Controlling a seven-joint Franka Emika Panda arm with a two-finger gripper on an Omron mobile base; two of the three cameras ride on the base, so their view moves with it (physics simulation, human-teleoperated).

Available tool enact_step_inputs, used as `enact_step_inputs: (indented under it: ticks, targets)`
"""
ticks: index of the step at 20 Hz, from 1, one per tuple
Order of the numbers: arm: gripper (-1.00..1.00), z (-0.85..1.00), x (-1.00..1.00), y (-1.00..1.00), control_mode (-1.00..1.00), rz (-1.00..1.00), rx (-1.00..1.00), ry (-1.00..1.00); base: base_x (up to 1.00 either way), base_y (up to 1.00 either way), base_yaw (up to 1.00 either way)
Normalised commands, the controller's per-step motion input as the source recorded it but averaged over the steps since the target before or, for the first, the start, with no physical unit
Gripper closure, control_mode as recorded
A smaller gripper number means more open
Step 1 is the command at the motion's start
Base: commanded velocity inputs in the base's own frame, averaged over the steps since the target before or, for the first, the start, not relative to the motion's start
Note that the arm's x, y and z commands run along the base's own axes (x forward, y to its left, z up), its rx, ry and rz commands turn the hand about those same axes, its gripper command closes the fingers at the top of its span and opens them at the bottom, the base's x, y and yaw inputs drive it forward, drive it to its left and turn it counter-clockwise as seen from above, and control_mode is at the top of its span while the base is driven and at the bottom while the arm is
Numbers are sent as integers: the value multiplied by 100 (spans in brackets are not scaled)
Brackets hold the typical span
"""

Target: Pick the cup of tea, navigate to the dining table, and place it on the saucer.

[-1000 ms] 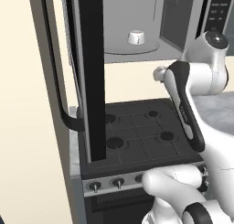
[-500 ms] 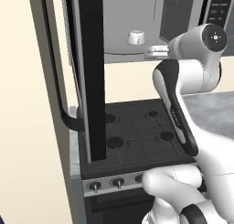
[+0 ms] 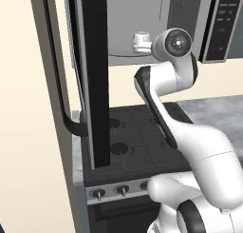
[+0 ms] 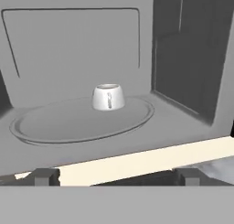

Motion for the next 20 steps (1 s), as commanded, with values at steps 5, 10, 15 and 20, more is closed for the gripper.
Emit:
enact_step_inputs:
  ticks: [5,10,15,20]
  targets:
    - [-100,15,51,-39,-100,-1,12,11,0,0,0]
    - [-100,11,35,-14,-100,0,0,38,0,0,0]
    - [-100,-8,14,0,-100,0,-1,9,0,0,0]
    - [-100,-14,40,0,-100,5,7,-10,0,0,0]
